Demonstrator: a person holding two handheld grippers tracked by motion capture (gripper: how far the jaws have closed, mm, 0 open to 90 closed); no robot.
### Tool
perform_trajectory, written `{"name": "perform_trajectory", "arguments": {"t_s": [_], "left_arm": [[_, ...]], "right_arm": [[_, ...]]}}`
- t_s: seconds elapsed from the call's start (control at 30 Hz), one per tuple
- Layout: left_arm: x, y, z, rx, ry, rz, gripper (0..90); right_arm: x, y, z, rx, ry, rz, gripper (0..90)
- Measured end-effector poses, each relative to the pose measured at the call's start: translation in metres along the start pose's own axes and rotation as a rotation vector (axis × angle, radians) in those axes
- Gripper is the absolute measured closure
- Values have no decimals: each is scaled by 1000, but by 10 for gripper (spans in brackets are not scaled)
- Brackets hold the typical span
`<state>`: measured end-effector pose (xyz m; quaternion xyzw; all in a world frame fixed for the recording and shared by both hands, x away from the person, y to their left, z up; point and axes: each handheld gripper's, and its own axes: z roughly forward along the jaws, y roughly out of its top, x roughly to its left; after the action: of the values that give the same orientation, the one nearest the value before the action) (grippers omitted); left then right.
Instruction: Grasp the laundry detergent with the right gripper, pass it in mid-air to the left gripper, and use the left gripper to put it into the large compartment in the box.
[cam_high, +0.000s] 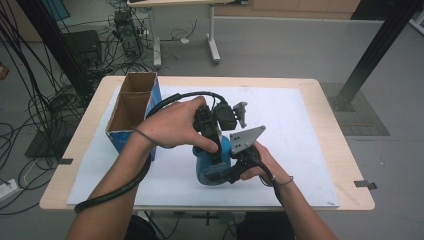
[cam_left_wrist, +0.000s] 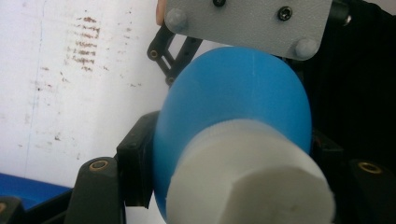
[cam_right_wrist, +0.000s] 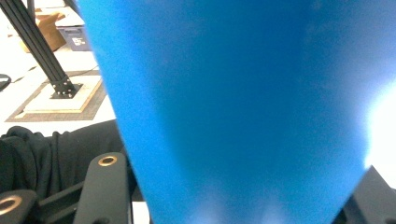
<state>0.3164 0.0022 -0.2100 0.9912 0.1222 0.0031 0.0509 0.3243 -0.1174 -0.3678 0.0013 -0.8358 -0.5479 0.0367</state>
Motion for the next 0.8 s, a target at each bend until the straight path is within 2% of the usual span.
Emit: {"name": "perform_trajectory", "arguments": {"t_s": [0.4, 0.63, 0.77, 0.8], "left_arm": [[0, 5, -3, 8, 9, 9, 362], [1, 5, -5, 5, 17, 0, 364], [1, 5, -6, 1, 14, -9, 364], [2, 5, -6, 6, 16, 0, 364]], "right_arm": [[0, -2, -1, -39, -3, 15, 399], [0, -3, -1, -55, -19, 23, 317], [0, -6, -3, -74, -28, 43, 267], [0, -6, -3, -78, -30, 47, 260]]}}
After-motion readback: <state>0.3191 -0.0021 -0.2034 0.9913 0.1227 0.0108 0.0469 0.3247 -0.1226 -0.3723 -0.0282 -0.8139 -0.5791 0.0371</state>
